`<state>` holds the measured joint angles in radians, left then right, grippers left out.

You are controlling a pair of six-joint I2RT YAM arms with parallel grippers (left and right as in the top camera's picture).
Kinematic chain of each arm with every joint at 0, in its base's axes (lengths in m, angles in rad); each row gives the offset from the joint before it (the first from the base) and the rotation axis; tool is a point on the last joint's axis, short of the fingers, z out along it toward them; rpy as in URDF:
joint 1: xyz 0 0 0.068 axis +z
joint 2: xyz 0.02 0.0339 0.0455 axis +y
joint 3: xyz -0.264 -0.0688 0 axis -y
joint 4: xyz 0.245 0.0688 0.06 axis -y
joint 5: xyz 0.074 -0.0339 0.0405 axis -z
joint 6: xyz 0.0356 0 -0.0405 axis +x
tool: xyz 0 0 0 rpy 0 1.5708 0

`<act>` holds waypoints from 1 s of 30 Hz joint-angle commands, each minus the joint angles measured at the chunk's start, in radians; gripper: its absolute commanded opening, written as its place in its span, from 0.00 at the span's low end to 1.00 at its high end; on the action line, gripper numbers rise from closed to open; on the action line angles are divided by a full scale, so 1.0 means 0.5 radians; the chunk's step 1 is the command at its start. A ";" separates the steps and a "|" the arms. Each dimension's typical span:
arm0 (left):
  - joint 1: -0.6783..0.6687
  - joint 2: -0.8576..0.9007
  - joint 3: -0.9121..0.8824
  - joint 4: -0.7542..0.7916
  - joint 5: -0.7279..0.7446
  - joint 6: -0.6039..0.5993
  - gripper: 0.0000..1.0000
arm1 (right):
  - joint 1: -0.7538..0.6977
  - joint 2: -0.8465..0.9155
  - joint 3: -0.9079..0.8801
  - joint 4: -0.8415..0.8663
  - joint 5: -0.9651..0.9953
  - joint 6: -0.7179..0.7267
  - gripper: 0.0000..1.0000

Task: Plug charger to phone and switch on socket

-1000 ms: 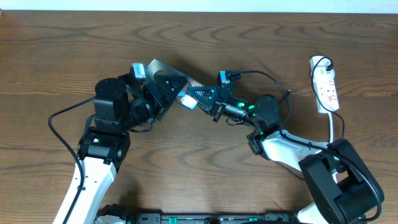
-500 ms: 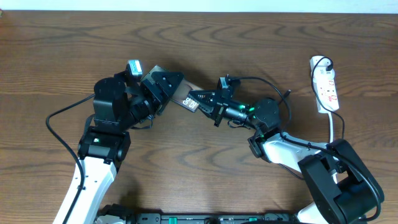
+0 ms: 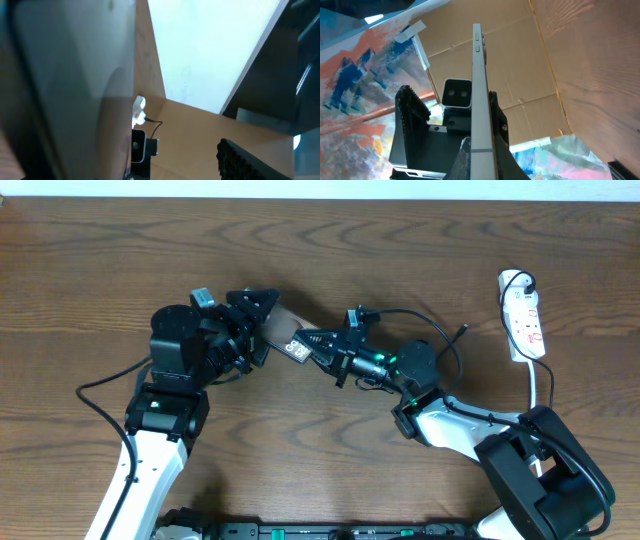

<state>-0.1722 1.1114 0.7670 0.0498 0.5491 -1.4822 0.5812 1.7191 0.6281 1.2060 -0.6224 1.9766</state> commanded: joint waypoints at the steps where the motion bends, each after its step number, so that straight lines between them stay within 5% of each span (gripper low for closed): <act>1: -0.021 -0.015 0.022 0.031 0.108 -0.152 0.80 | 0.033 -0.008 -0.005 -0.034 0.096 -0.111 0.01; 2: -0.021 -0.015 0.022 0.031 0.123 -0.152 0.95 | 0.033 -0.008 -0.005 -0.034 0.096 -0.111 0.01; 3: -0.021 -0.015 0.022 0.030 0.130 -0.151 0.98 | 0.033 -0.008 -0.005 -0.034 0.096 -0.111 0.01; 8: -0.021 -0.015 0.021 0.022 0.143 -0.150 0.98 | 0.033 -0.008 -0.004 -0.034 0.096 -0.101 0.01; 11: -0.024 -0.015 0.021 0.003 0.143 -0.149 0.64 | 0.032 -0.008 -0.004 -0.034 0.097 -0.069 0.01; 14: -0.042 -0.013 0.021 -0.039 0.139 -0.103 0.54 | 0.033 -0.008 -0.004 -0.036 0.096 -0.033 0.01; 30: -0.064 0.000 0.021 -0.070 0.080 0.217 0.31 | 0.033 -0.008 -0.004 0.140 -0.041 0.150 0.01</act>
<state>-0.1978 1.1187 0.7631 0.0048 0.5777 -1.4059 0.5838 1.7172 0.6270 1.2369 -0.5774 2.0453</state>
